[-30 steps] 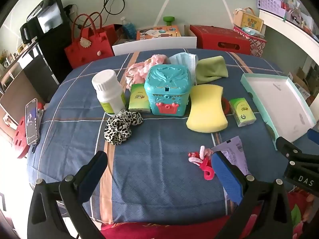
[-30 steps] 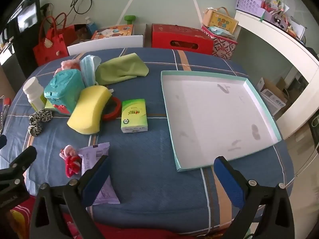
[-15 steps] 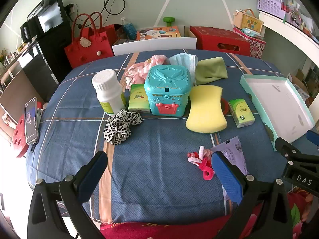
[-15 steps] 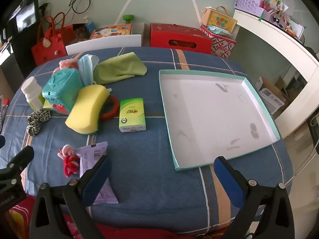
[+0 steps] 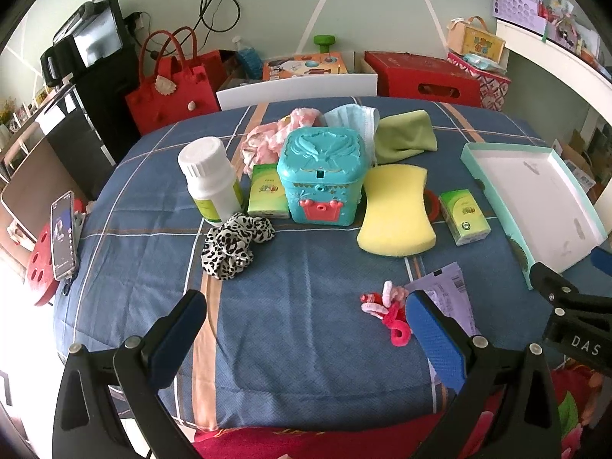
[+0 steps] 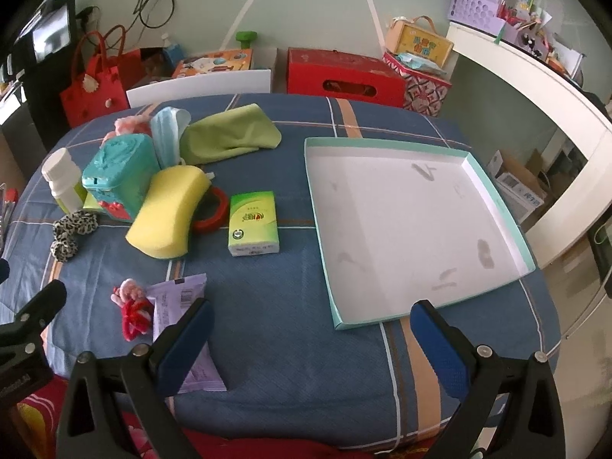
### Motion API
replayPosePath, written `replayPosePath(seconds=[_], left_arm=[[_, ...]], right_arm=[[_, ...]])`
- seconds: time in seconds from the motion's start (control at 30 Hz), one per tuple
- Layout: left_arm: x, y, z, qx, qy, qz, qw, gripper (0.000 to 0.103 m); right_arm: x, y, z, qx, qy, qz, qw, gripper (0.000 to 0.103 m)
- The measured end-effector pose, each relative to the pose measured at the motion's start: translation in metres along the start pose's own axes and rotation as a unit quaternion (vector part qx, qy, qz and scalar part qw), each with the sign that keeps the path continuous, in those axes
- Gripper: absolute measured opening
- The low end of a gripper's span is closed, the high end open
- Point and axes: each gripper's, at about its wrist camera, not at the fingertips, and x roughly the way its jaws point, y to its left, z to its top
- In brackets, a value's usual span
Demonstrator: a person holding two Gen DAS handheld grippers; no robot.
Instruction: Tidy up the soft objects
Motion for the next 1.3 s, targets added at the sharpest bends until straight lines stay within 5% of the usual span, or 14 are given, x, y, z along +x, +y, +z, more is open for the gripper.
replayPosePath(seconds=[1.3], left_arm=[[0.0025,-0.0001,-0.0007,0.0,0.005,-0.002,1.0,0.103]], right_arm=[[0.0014,-0.0014,0.0002,0.003,0.003,0.005,1.0,0.103]])
